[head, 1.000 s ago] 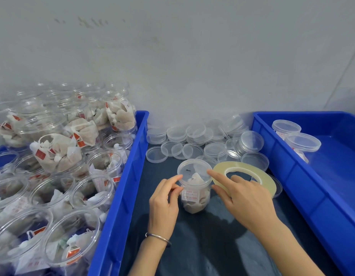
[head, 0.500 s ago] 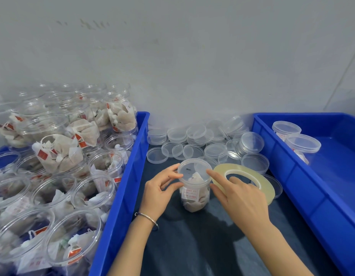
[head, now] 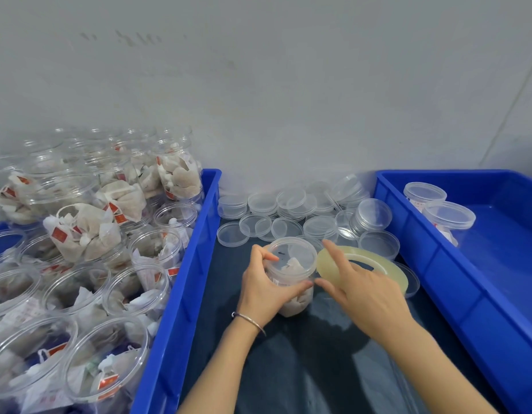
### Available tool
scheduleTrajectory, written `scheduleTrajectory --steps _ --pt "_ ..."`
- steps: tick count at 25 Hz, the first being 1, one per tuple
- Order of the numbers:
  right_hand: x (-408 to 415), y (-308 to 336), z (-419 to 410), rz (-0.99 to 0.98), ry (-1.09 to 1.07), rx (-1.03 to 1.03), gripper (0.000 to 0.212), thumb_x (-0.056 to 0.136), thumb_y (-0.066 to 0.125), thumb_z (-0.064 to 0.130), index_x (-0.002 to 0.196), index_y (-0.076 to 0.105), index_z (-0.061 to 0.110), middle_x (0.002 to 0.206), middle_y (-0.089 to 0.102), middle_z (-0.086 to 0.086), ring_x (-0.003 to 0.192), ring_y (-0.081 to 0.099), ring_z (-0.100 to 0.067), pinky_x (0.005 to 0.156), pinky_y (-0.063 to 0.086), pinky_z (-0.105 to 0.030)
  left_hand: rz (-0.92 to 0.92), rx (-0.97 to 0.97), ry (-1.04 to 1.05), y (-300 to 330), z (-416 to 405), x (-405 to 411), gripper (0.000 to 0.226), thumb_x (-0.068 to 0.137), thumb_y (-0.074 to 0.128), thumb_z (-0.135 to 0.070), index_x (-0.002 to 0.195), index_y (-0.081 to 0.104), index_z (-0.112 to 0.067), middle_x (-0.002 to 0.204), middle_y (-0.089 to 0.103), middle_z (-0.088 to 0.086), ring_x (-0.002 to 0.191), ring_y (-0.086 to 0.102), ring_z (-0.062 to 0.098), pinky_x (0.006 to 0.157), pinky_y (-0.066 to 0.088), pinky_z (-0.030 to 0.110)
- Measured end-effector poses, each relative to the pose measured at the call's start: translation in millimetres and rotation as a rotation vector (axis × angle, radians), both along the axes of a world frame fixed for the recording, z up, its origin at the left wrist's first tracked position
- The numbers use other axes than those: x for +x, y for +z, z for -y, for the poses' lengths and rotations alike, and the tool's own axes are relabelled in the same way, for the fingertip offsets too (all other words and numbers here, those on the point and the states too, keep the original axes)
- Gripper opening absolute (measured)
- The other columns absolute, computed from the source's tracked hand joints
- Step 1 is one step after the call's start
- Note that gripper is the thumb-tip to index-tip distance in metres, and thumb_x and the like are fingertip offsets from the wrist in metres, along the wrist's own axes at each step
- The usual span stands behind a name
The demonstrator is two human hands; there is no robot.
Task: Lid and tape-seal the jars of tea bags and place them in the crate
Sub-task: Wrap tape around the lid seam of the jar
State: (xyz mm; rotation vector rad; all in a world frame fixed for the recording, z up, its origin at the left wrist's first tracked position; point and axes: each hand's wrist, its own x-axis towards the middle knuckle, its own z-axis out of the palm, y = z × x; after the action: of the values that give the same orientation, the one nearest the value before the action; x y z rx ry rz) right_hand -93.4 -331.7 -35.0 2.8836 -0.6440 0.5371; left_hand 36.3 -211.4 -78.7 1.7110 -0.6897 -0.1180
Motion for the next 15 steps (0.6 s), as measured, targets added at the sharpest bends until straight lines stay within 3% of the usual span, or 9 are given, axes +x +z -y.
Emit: scheduleTrajectory --steps 1,3,5,6,8,13,15 --pt "-4 2 7 -0.025 0.015 0.034 0.071 0.092 0.021 0.066 0.151 0.000 0.033 0.096 0.065 0.013 0.086 0.063 -0.012 0.070 0.035 -0.027 -0.018 0.008 -0.031 0 -1 5 0.068 0.046 0.094 -0.032 0.086 0.040 -0.025 0.106 0.060 -0.010 0.102 0.057 0.000 0.088 0.051 0.033" --pt "-13 15 17 -0.052 0.028 0.088 0.072 0.087 0.015 0.070 0.148 0.015 0.031 0.093 0.064 0.014 0.086 0.057 -0.011 0.091 0.029 -0.027 -0.032 0.018 -0.076 0 -3 12 0.067 0.047 0.095 -0.027 0.087 0.041 -0.023 0.110 0.061 -0.009 0.105 0.057 0.000 0.092 0.051 0.039" --pt "-25 25 26 -0.144 0.007 0.058 0.068 0.078 0.005 0.071 0.122 0.042 0.036 0.095 0.061 0.016 0.083 0.047 -0.007 0.100 0.020 -0.031 -0.034 0.028 -0.097 -1 -3 16 0.068 0.046 0.095 -0.029 0.088 0.042 -0.022 0.109 0.062 -0.009 0.104 0.058 -0.001 0.092 0.051 0.038" --pt "-31 28 30 -0.194 -0.004 0.043 0.064 0.074 0.002 0.069 0.105 0.046 0.036 0.094 0.058 0.018 0.084 0.044 -0.003 0.104 0.016 -0.034 -0.041 0.026 -0.102 -1 -3 18 0.068 0.045 0.095 -0.031 0.088 0.042 -0.022 0.109 0.062 -0.010 0.103 0.058 -0.002 0.092 0.051 0.038" --pt "-40 32 38 -0.272 -0.030 0.035 0.056 0.071 0.000 0.065 0.090 0.043 0.034 0.092 0.050 0.018 0.091 0.042 -0.001 0.109 0.014 -0.039 -0.056 0.022 -0.105 -1 -4 19 0.068 0.044 0.094 -0.032 0.088 0.042 -0.022 0.107 0.062 -0.012 0.101 0.058 -0.005 0.092 0.051 0.036" --pt "-46 29 55 -0.286 -0.130 0.102 0.036 0.083 0.016 0.059 0.090 0.038 0.033 0.097 0.042 0.018 0.097 0.035 -0.002 0.102 0.029 -0.041 -0.081 0.006 -0.122 0 -5 19 0.068 0.044 0.095 -0.029 0.087 0.043 -0.022 0.109 0.063 -0.009 0.104 0.059 -0.002 0.093 0.051 0.036" --pt "-37 26 60 -0.241 -0.157 0.145 0.035 0.085 0.019 0.060 0.087 0.038 0.030 0.096 0.041 0.018 0.099 0.035 -0.004 0.083 0.041 -0.033 -0.091 0.002 -0.138 0 -6 19 0.067 0.046 0.095 -0.023 0.087 0.043 -0.021 0.111 0.063 -0.006 0.107 0.059 0.000 0.093 0.052 0.036"
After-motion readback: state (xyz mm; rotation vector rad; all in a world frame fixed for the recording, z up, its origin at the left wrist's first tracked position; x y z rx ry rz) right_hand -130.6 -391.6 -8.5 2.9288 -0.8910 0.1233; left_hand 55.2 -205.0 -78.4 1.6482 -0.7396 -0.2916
